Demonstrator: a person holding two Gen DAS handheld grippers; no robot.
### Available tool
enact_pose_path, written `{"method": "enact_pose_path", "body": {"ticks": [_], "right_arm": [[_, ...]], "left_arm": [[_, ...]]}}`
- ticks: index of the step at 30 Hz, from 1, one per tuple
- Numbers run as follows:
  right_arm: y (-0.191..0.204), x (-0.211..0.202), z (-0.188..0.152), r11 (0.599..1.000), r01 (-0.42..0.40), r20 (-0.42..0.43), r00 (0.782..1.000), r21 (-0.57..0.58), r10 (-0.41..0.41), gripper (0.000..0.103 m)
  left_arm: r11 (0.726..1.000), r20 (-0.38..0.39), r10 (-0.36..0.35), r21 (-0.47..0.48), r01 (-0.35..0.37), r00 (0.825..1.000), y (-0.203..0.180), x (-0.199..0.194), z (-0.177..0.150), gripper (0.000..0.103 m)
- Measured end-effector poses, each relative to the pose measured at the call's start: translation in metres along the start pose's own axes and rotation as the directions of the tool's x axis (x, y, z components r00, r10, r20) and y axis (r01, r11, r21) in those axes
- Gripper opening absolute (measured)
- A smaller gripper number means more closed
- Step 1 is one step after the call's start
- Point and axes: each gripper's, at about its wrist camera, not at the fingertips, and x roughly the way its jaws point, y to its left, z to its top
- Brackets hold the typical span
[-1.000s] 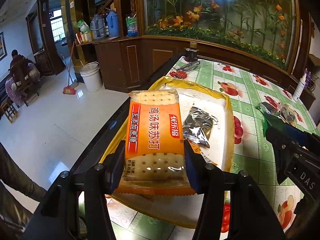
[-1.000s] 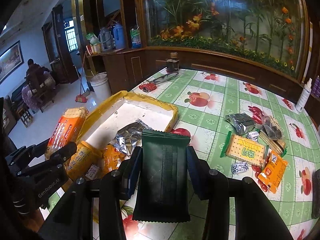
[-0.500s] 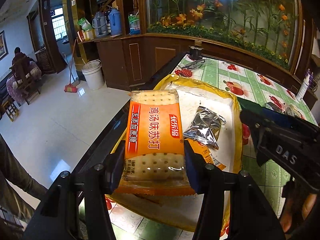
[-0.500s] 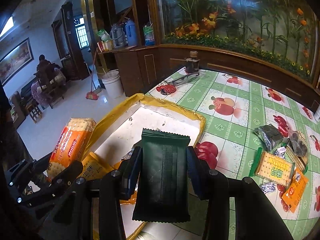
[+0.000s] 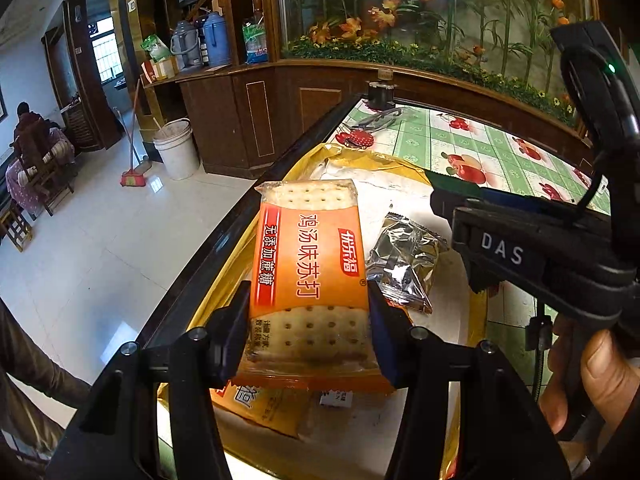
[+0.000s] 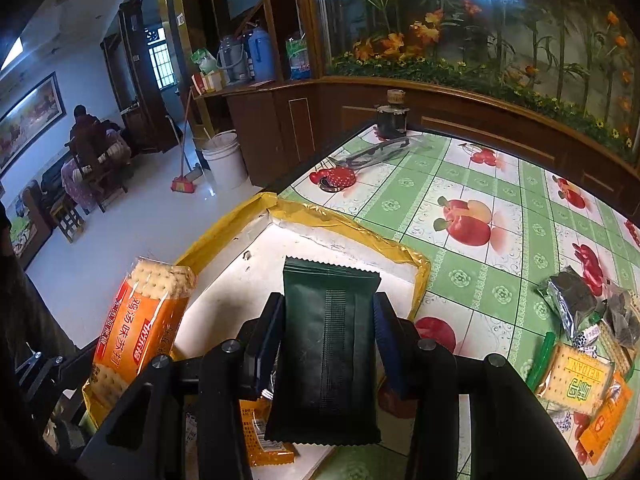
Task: Organize snacks
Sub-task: 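Open both tools to drop the cracker pack and green pouch into the tray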
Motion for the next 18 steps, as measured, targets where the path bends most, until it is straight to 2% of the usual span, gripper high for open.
{"method": "enact_pose_path", "body": {"ticks": [11, 15, 17, 18], "right_arm": [[0.000, 0.026, 0.001, 1.000, -0.014, -0.033, 0.999, -0.006, 0.014, 0.045], [-0.002, 0.031, 0.001, 1.000, -0.007, -0.038, 0.999, -0.001, 0.007, 0.048], [-0.003, 0.033, 0.001, 1.000, -0.009, -0.041, 0.999, 0.008, 0.009, 0.048], [-0.004, 0.034, 0.000, 1.000, -0.016, -0.048, 0.999, 0.014, 0.016, 0.049]], "left_arm": [[1.000, -0.028, 0.007, 0.004, -0.007, 1.000, -0.001, 0.014, 0.001, 0.053], [1.000, -0.045, 0.001, -0.031, -0.002, 0.999, 0.004, 0.019, 0.001, 0.054], [0.999, -0.052, -0.005, -0.049, 0.002, 0.999, 0.007, 0.021, 0.003, 0.067], [0.998, -0.049, 0.000, -0.058, -0.003, 0.999, 0.010, 0.021, 0.003, 0.071]]}}
